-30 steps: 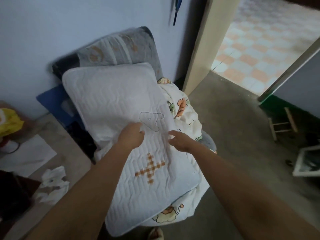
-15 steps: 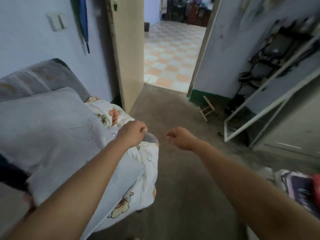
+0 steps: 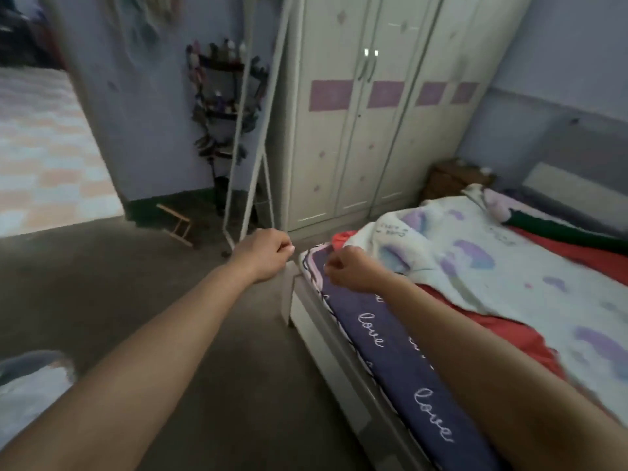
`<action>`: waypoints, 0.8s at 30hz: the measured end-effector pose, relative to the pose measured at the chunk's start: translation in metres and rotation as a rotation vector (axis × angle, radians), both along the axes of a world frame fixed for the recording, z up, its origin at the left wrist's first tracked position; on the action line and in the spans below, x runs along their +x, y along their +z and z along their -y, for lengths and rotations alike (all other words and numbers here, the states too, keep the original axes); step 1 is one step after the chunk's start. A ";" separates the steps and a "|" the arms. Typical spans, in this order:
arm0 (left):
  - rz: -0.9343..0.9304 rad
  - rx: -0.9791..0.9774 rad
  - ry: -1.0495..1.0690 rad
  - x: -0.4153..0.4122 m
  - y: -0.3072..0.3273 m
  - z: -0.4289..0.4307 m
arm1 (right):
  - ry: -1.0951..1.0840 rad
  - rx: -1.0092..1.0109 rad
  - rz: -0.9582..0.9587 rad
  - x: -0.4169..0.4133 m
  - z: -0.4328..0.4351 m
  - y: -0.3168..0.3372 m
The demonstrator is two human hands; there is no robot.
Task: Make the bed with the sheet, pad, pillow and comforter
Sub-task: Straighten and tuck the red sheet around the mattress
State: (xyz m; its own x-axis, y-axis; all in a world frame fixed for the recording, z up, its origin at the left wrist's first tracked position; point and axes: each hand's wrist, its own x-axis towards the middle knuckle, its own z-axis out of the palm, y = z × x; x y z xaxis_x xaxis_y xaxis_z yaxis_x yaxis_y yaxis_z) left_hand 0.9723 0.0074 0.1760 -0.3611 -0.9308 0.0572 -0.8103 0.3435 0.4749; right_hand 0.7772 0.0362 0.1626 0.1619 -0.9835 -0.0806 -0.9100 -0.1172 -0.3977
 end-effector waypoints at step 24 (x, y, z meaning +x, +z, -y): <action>-0.023 -0.025 -1.229 -0.469 -0.028 -0.060 | -1.275 0.006 0.041 -0.316 -0.261 -0.023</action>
